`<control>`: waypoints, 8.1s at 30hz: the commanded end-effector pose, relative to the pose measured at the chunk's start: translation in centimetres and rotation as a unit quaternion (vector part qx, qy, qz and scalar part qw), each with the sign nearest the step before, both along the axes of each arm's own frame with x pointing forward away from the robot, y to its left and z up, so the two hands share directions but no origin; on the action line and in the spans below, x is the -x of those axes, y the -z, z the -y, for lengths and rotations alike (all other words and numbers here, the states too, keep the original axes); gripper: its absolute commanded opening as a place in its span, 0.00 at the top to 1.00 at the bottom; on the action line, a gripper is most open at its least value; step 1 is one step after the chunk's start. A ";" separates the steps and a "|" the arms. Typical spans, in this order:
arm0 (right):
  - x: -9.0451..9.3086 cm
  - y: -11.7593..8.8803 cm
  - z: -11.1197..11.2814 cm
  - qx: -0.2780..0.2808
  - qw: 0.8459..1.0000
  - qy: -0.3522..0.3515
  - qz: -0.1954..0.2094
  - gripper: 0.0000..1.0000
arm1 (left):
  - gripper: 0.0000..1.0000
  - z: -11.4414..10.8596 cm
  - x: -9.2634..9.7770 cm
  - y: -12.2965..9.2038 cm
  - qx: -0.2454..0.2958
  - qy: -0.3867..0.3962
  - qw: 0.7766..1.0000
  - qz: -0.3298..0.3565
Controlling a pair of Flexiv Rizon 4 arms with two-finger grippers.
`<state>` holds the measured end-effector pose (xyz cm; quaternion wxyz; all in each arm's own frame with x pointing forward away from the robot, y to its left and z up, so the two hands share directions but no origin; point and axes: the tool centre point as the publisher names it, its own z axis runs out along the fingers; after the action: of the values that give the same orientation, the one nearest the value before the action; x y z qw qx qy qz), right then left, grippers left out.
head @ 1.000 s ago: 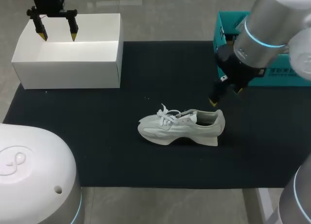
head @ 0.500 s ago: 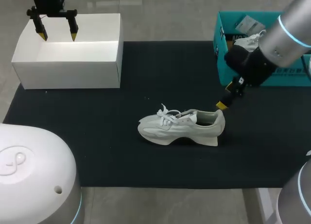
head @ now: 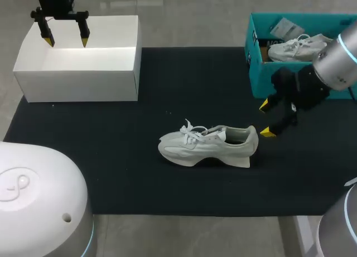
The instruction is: Take the shoe out of the shoebox, open the shoe tongue, remove and reinsert the insole, then place the shoe into the shoebox
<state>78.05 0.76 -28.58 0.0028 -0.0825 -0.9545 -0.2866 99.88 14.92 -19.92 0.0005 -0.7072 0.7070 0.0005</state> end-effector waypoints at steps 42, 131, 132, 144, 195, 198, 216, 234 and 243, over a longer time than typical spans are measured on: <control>-2.8 13.2 -3.7 -0.164 0.983 -0.009 0.076 0.00 | 0.00 0.0 0.0 0.0 0.000 0.000 1.000 0.000; -2.9 15.2 -4.9 -0.175 0.983 -0.009 0.053 1.00 | 0.00 17.2 8.6 2.4 -0.085 0.008 0.996 0.038; -2.9 15.2 -4.9 -0.175 0.983 -0.009 0.053 1.00 | 0.00 17.8 8.8 2.6 -0.083 0.013 0.996 0.038; -2.9 15.2 -4.9 -0.175 0.983 -0.009 0.053 1.00 | 0.00 25.3 13.4 3.9 -0.076 0.103 0.990 0.060; -2.9 15.2 -4.9 -0.175 0.983 -0.009 0.053 1.00 | 0.00 39.9 20.6 11.1 -0.023 0.080 0.995 0.053; -2.9 15.2 -4.9 -0.175 0.983 -0.009 0.053 1.00 | 0.00 40.8 20.4 11.5 -0.019 0.081 0.995 0.052; -2.9 15.2 -4.9 -0.175 0.983 -0.009 0.053 1.00 | 0.00 40.0 20.7 15.0 -0.080 0.072 0.994 0.033; -2.9 15.2 -4.9 -0.175 0.983 -0.009 0.053 1.00 | 1.00 37.0 21.2 12.9 -0.074 0.032 0.996 0.037; -2.9 15.2 -4.9 -0.175 0.983 -0.009 0.053 1.00 | 1.00 35.1 21.7 12.4 0.016 0.050 0.999 0.008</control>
<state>80.78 5.41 -43.12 -0.0294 -0.0561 -0.8889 -0.4537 78.11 -22.31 -32.42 0.0353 -0.6695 0.7417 0.0215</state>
